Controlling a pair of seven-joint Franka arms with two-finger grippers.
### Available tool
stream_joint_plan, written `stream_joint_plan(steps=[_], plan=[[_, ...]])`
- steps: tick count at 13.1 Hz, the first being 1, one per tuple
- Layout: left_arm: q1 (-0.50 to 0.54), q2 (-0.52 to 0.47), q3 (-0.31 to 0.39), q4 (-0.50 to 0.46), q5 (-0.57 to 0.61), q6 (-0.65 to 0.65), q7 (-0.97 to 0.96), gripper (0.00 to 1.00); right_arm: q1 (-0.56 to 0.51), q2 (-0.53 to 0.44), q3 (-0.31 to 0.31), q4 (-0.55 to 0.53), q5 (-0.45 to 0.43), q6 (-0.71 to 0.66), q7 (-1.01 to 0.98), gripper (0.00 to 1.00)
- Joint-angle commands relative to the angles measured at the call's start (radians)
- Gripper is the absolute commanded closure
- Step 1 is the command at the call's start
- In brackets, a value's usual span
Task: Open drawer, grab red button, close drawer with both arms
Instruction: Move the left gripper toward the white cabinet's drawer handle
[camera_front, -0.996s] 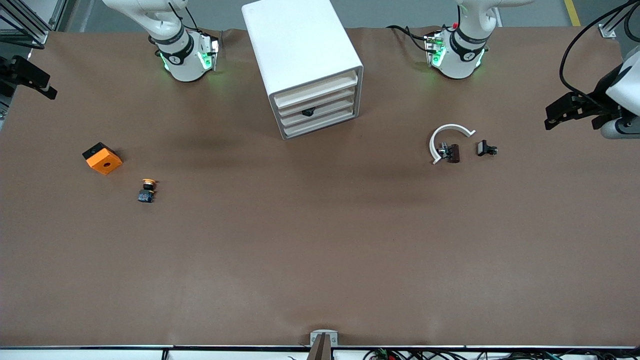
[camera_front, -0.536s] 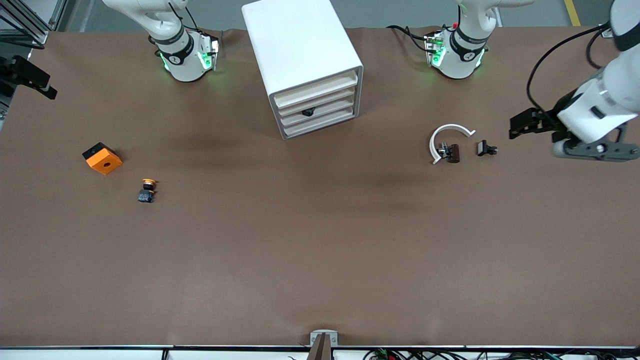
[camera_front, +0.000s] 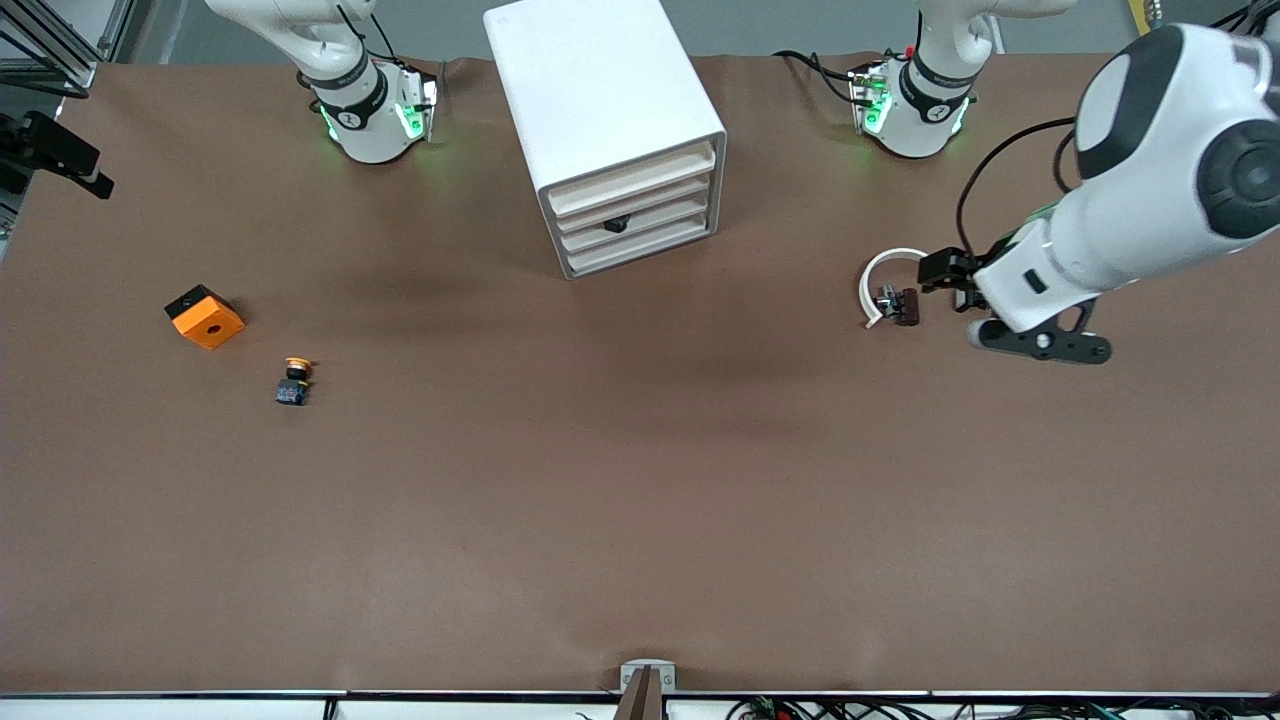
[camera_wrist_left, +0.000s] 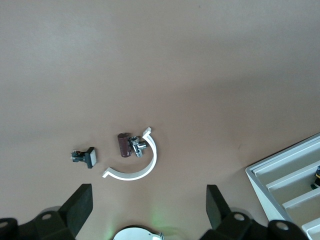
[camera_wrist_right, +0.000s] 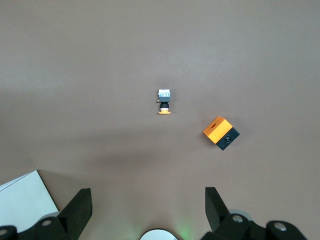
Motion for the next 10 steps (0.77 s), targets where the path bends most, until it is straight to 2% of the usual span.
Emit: stream_joint_plan(steps=[1,5,10], plan=[[-0.030,0.032,0.001,0.019,-0.013,-0.001,-0.044,0.00,-0.002,0.009,0.000,0.020,0.007,-0.007,0.006,0.00],[-0.105,0.069,0.001,0.019,-0.013,0.028,-0.245,0.00,-0.005,0.009,-0.001,0.020,0.007,-0.007,0.006,0.00],[-0.208,0.186,0.003,0.020,-0.066,0.045,-0.456,0.00,-0.005,0.013,-0.001,0.022,0.011,-0.005,0.010,0.00]])
